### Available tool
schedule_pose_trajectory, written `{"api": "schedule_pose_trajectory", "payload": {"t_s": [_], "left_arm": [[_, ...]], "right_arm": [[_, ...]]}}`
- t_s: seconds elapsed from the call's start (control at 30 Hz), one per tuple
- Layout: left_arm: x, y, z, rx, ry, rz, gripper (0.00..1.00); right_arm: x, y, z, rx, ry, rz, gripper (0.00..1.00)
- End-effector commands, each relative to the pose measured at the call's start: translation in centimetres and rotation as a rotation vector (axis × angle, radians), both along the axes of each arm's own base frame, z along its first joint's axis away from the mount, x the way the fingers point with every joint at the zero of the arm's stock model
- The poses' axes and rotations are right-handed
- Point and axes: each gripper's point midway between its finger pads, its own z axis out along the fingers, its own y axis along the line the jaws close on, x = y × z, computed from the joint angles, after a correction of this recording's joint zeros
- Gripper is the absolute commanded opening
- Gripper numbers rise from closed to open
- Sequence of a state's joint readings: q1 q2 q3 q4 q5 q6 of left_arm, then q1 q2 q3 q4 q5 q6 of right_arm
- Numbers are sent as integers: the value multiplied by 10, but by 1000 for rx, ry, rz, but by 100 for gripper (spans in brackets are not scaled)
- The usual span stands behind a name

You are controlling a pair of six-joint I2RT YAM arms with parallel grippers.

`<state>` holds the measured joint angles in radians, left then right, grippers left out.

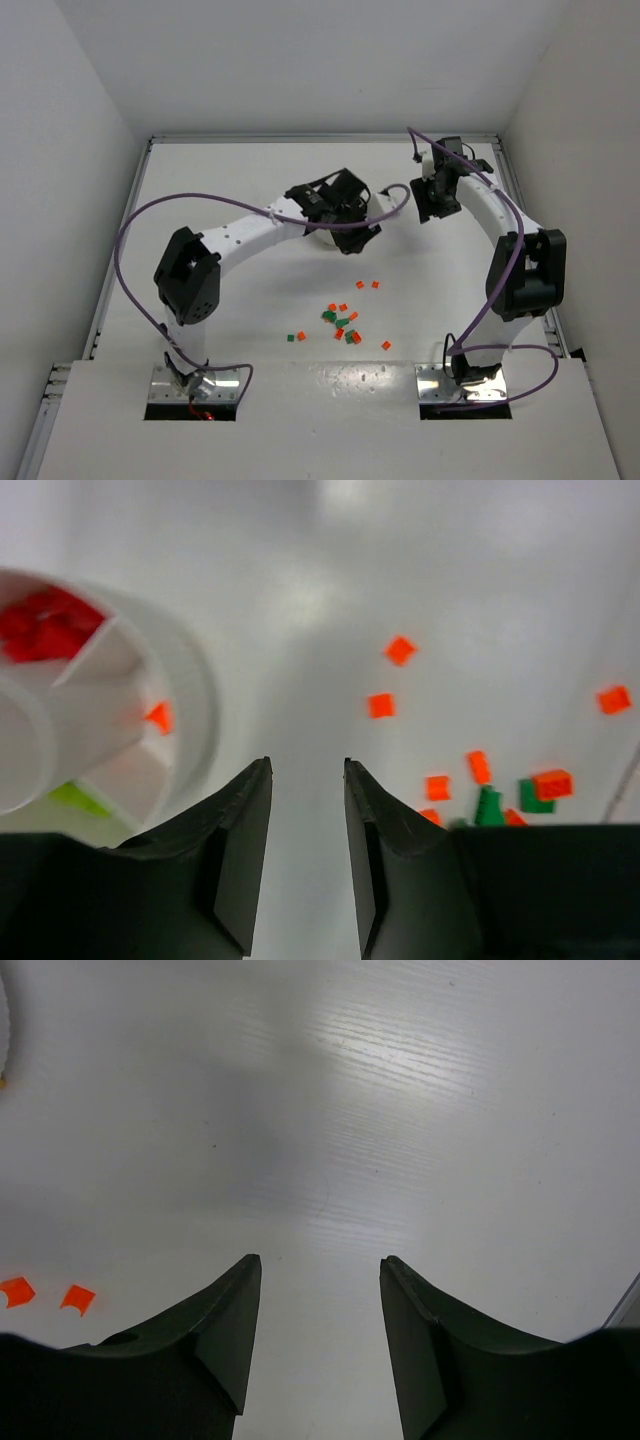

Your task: Sort the legos into containers by color

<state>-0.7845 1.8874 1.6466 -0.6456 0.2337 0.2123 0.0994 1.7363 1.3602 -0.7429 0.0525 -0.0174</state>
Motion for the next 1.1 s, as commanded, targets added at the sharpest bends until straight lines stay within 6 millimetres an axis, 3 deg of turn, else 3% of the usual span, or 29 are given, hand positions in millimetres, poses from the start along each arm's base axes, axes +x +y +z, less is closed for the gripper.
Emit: {"api": "schedule_pose_trajectory", "payload": {"t_s": [0.0, 0.13, 0.27, 0.43, 0.73, 0.8, 1.07], "left_arm": [[-56, -21, 3, -18, 33, -194, 41], [-81, -33, -32, 55, 64, -276, 44], [-87, -45, -58, 94, 79, -289, 44], [-77, -58, -72, 100, 38, -241, 44], [-77, -76, -98, 83, 71, -188, 45], [-77, -82, -101, 74, 92, -173, 45], [-58, -101, -114, 70, 107, -70, 45]], "right_arm": [[11, -4, 11, -5, -42, -31, 51], [8, -7, 2, -20, -24, -47, 56], [11, -16, 0, -45, -27, -79, 59], [11, -18, 7, -34, -47, -106, 69], [11, -36, 14, -47, -69, -163, 71], [4, -35, 6, -42, -44, -158, 71], [-1, -42, 16, -40, -67, -178, 71]]}}
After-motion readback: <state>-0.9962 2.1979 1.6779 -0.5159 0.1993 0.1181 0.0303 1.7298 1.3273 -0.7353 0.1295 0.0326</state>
